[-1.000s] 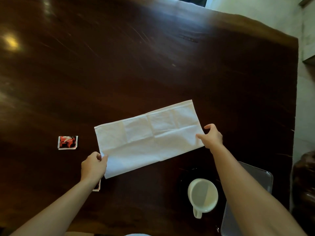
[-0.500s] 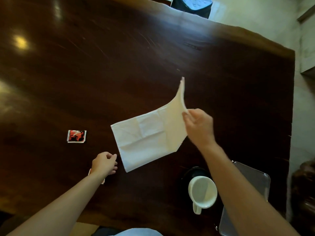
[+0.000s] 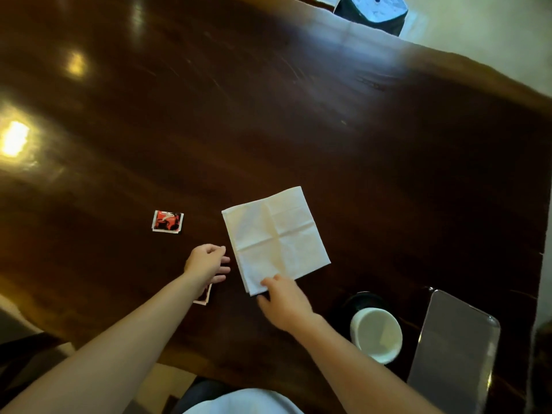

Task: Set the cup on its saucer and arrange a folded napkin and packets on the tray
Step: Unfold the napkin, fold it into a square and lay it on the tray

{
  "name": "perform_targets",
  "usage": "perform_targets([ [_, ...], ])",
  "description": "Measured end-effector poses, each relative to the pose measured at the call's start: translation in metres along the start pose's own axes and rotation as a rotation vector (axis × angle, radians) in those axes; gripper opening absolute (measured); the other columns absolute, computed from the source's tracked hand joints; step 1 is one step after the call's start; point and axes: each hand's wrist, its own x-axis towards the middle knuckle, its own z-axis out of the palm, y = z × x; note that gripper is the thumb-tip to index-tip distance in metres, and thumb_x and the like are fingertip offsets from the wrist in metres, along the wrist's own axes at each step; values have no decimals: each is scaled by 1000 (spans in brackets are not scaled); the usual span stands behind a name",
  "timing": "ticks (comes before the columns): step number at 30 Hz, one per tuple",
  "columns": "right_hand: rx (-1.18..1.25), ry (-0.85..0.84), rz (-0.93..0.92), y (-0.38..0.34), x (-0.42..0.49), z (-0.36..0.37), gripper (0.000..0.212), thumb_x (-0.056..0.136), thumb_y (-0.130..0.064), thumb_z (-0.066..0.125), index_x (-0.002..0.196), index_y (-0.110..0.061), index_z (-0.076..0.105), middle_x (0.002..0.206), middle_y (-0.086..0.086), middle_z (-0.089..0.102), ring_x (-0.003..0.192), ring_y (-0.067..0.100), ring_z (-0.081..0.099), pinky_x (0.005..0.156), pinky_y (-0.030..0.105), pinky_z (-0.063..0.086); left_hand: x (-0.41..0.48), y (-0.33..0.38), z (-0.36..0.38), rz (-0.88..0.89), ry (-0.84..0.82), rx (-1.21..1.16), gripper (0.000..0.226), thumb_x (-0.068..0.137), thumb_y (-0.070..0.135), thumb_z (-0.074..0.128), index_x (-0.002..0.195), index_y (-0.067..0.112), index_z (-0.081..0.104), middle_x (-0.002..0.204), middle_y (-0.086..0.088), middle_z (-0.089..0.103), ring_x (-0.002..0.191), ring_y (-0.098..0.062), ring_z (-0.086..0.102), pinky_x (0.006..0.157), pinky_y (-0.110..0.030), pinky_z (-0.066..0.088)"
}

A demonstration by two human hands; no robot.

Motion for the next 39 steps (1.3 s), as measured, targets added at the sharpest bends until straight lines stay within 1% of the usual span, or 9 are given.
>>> perform_targets([
  [3, 156, 147, 145, 28, 4, -19, 38, 98, -29, 53, 134, -16, 58, 125, 5, 60, 112, 25, 60, 92, 39, 53, 7, 15, 1, 334, 177, 453, 21, 95, 22, 63, 114, 13, 63, 103, -4, 65, 90, -19, 63, 79, -36, 55],
  [7, 267, 374, 301, 57, 15, -45, 51, 98, -22, 55, 147, -19, 43, 141, 6, 45, 125, 26, 46, 93, 35, 47, 18, 40, 15, 753, 202, 836, 38, 91, 24, 68, 127, 16, 61, 123, -10, 58, 118, -31, 51, 93, -41, 49],
  [10, 93, 475, 184, 63, 28, -60, 49, 98, -17, 59, 145, -23, 47, 142, 3, 45, 128, 25, 39, 93, 33, 48, 20, 44, 29, 859, 135, 1016, 54, 83, 40, 77, 130, 17, 61, 125, -8, 58, 119, -31, 50, 93, -43, 50],
  [14, -169, 396, -12, 61, 61, -84, 56, 96, -13, 61, 145, -34, 48, 153, 5, 38, 135, 30, 33, 104, 39, 44, 16, 12, 31, 882, 160, 1242, 75, 69, 55, 82, 132, 20, 61, 131, -10, 57, 115, -33, 49, 92, -43, 49],
  [19, -314, 251, -49, 70, 90, -108, 62, 92, -8, 65, 143, -39, 47, 148, 5, 34, 125, 29, 36, 89, 38, 52, 22, -23, 19, 818, 246, 1007, 75, 67, 39, 90, 135, 17, 64, 116, -14, 55, 100, -34, 52, 81, -42, 52],
  [24, -118, 254, -15, 85, 96, -109, 58, 87, -11, 75, 140, -24, 58, 115, 1, 46, 109, 21, 48, 93, 40, 52, 26, -14, 13, 700, 176, 744, 58, 76, 26, 86, 131, 18, 68, 109, -7, 51, 100, -27, 54, 80, -36, 49],
  [32, -97, 262, 23, 83, 99, -106, 21, 91, -5, 63, 108, -11, 73, 94, 0, 51, 91, 23, 57, 72, 30, 44, 28, 20, 9, 613, 132, 740, 24, 84, 23, 79, 108, 20, 78, 97, 0, 50, 89, -19, 52, 72, -33, 46],
  [36, -122, 249, 31, 83, 87, -107, 20, 94, -3, 60, 107, -9, 73, 105, 2, 52, 105, 23, 55, 82, 30, 48, 30, 34, -5, 739, 89, 874, 20, 86, 24, 77, 102, 13, 77, 112, -2, 57, 113, -22, 49, 90, -36, 47],
  [39, 79, 324, -32, 86, 65, -117, 9, 91, -13, 68, 97, -16, 74, 110, -1, 56, 105, 16, 52, 83, 28, 44, 17, 50, -22, 765, -41, 634, 18, 89, 27, 74, 98, 11, 74, 111, -2, 65, 110, -19, 55, 90, -34, 46],
])
